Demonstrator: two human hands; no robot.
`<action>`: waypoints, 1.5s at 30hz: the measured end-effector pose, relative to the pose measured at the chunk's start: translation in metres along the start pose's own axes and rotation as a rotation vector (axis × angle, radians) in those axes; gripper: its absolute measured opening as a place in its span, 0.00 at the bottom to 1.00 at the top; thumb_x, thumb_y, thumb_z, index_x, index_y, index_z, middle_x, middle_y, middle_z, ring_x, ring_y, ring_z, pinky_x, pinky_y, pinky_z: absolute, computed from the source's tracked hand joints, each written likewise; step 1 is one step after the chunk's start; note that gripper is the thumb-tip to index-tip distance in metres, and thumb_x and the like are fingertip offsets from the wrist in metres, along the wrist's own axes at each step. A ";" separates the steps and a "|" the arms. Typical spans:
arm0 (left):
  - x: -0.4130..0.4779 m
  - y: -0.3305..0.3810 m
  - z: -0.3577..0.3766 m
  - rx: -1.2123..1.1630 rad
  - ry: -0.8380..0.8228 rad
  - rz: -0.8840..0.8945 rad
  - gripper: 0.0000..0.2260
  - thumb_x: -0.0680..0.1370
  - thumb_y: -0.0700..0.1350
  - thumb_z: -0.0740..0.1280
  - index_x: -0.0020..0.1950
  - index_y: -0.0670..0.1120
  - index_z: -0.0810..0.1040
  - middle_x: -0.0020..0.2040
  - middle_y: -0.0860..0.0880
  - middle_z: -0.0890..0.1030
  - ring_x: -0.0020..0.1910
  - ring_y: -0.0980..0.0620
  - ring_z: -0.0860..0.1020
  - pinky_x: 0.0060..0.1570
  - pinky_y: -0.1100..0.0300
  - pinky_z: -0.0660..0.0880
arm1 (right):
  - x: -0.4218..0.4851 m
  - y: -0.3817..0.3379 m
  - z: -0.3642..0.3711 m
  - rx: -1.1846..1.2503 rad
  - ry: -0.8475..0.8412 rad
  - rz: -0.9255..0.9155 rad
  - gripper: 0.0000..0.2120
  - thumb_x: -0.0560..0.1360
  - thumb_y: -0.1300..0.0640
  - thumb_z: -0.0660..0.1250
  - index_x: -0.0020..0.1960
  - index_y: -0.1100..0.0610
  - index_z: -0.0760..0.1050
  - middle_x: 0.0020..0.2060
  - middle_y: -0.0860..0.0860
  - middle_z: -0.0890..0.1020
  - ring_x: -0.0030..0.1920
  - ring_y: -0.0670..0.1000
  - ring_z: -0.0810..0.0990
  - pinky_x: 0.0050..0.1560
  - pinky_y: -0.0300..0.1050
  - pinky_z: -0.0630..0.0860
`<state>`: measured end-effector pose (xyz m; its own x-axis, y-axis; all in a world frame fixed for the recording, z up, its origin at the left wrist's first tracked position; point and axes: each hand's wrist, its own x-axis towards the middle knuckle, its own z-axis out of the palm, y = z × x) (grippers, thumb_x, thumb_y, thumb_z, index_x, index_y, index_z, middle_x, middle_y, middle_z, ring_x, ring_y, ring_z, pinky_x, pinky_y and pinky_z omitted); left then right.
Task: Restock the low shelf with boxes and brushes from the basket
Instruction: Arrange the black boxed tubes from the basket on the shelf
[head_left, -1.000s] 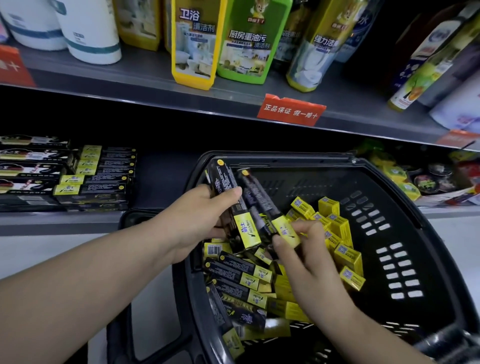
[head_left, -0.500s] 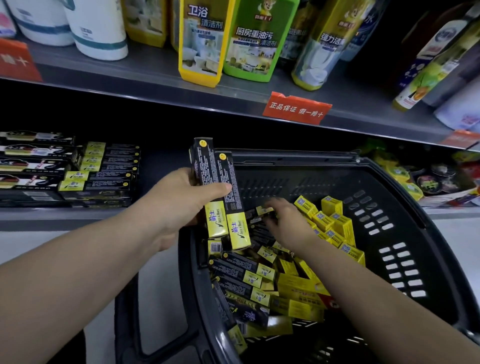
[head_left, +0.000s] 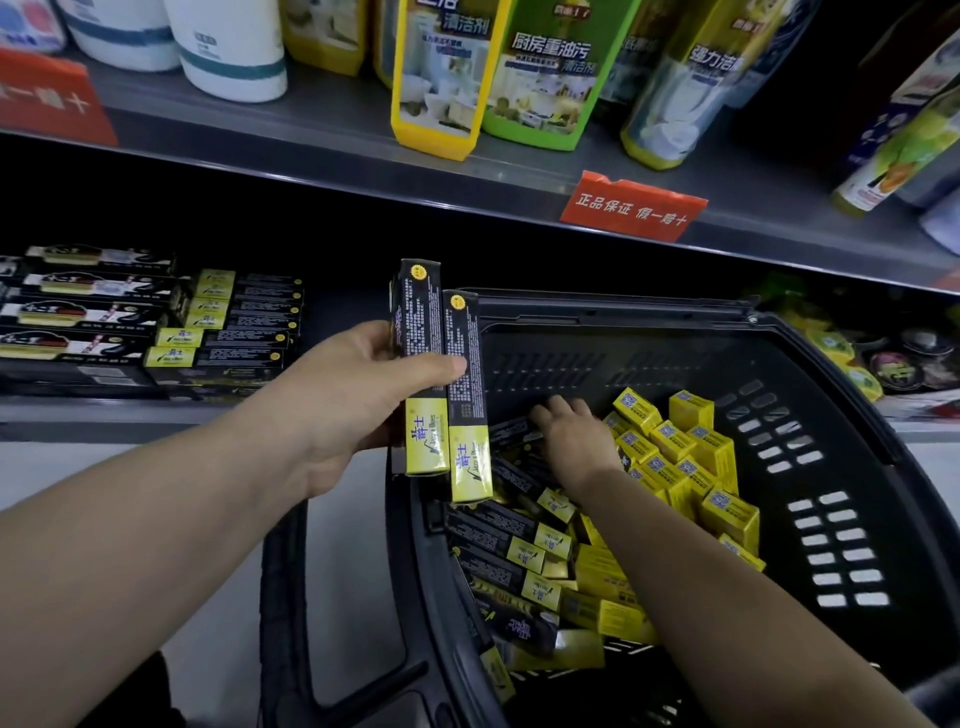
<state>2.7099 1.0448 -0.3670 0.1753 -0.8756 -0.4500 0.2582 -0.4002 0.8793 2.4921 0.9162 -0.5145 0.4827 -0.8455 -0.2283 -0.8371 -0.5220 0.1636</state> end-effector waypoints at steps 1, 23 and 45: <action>0.000 0.000 0.000 -0.005 0.000 0.002 0.12 0.71 0.44 0.72 0.53 0.50 0.78 0.48 0.49 0.84 0.38 0.55 0.83 0.31 0.64 0.78 | -0.001 0.000 0.000 0.021 -0.014 0.015 0.25 0.75 0.67 0.60 0.70 0.54 0.62 0.63 0.53 0.69 0.64 0.57 0.66 0.53 0.49 0.74; 0.000 -0.003 0.000 0.017 0.013 0.004 0.11 0.72 0.45 0.72 0.53 0.50 0.77 0.45 0.50 0.84 0.36 0.54 0.82 0.33 0.62 0.78 | -0.005 0.003 0.008 -0.090 0.096 -0.059 0.18 0.77 0.62 0.58 0.67 0.55 0.67 0.61 0.53 0.73 0.61 0.56 0.71 0.62 0.48 0.66; -0.004 -0.007 -0.002 -0.007 0.012 0.021 0.15 0.71 0.45 0.72 0.56 0.49 0.76 0.47 0.48 0.83 0.42 0.51 0.81 0.37 0.58 0.76 | -0.003 -0.004 -0.004 -0.156 -0.043 -0.029 0.20 0.76 0.55 0.63 0.68 0.52 0.68 0.61 0.54 0.71 0.62 0.57 0.68 0.64 0.50 0.65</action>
<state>2.7090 1.0517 -0.3714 0.1917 -0.8806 -0.4334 0.2608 -0.3800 0.8875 2.4950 0.9200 -0.5107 0.4917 -0.8261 -0.2754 -0.7714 -0.5600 0.3024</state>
